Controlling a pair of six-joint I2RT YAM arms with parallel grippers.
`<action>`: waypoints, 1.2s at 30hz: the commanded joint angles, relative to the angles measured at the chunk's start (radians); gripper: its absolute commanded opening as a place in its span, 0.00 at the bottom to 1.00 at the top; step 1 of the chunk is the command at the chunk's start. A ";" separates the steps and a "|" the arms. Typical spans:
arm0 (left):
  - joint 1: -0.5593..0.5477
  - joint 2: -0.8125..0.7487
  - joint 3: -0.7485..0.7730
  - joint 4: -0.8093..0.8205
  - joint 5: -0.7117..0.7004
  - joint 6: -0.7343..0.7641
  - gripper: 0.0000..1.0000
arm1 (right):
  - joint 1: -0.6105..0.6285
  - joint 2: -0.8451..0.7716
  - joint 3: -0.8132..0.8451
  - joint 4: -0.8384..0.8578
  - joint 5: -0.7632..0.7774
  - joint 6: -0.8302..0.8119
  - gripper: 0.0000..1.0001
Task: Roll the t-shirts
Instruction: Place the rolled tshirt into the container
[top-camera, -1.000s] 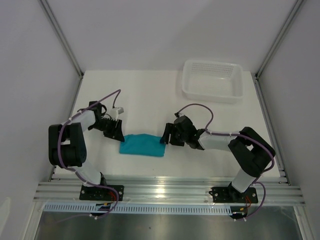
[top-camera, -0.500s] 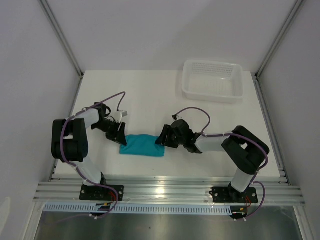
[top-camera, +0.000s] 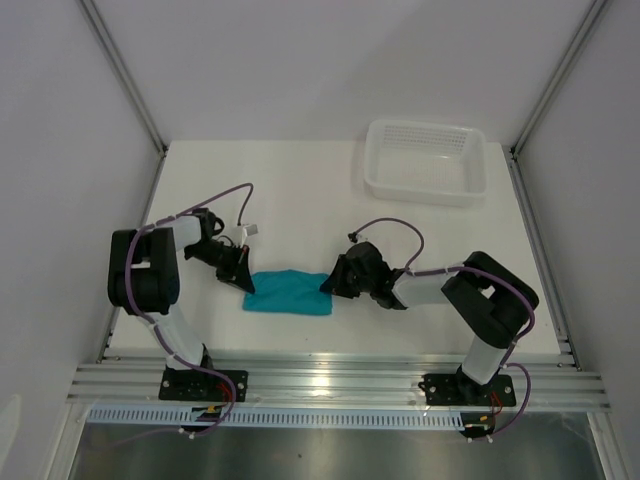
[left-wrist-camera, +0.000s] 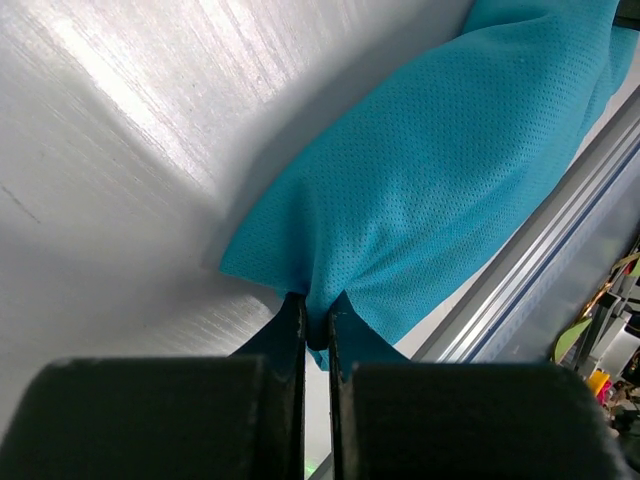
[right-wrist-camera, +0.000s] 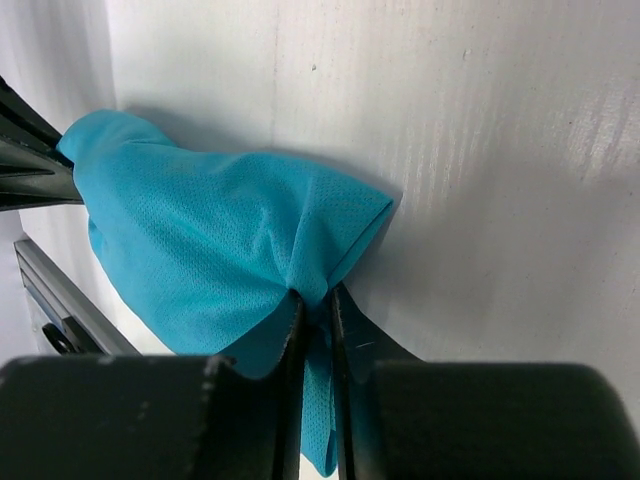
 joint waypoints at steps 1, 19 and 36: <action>-0.014 -0.022 -0.002 0.001 0.072 0.028 0.01 | -0.002 -0.027 -0.019 -0.021 0.004 -0.044 0.02; -0.042 -0.220 -0.017 0.015 0.078 0.028 0.01 | -0.005 -0.210 0.036 -0.072 0.026 -0.199 0.00; -0.164 -0.289 0.158 0.024 0.100 -0.058 0.01 | -0.117 -0.380 0.073 -0.193 0.007 -0.336 0.00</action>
